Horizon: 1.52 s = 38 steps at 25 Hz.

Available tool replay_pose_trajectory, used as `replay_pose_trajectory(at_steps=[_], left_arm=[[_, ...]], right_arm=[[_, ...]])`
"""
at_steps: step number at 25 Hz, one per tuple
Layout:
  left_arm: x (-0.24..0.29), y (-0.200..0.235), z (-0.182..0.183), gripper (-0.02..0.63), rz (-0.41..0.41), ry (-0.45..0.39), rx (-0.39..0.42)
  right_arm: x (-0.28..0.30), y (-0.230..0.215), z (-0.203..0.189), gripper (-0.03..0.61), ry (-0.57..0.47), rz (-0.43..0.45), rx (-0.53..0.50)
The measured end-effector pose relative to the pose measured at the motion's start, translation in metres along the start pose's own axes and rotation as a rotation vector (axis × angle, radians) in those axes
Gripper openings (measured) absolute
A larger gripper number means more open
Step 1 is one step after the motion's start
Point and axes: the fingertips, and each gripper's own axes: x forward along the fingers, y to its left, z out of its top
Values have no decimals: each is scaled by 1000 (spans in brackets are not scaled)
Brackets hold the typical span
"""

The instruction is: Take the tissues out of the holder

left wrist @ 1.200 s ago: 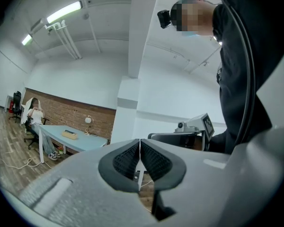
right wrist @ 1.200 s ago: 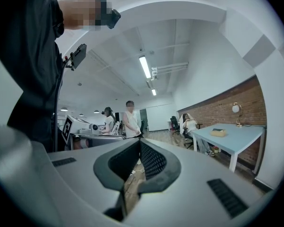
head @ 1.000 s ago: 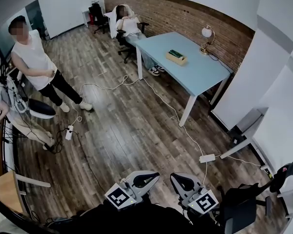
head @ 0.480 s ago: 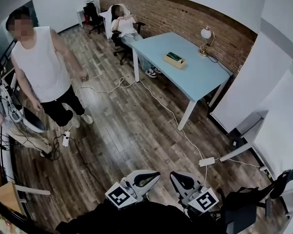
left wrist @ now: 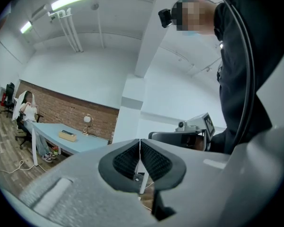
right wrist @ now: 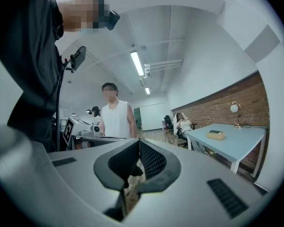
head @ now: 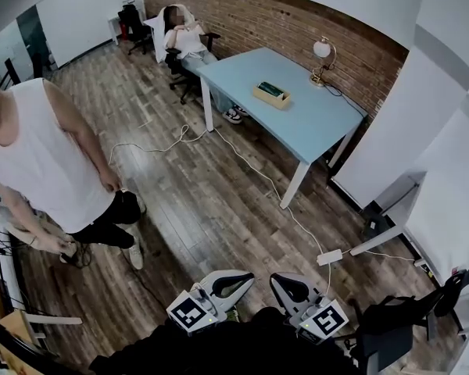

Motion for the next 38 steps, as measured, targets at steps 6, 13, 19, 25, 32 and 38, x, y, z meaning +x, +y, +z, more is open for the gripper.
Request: replay_pose_trajectory(at_steps=[6,13,19,25,32,38], left_arm=[[16,29,-3,11,4,5,-14],[56,66,-2,11,22,11,6],[104,98,8,11,39,14,15],[150,125,15,11,63,21,12],[196,147,23,11,88,18,27],[233,165,25,11,117,27,26]], right_arm=[[21,-26,-2,6,-9,5,6],[42,-78,-1,6,-12,25,3],[59,-134,15,6,-18,43,-3],[65,-187,23,6,-9,59,9],[71,-235,33,6,-18,100,2],[73,-278,38,6,12,107,0]])
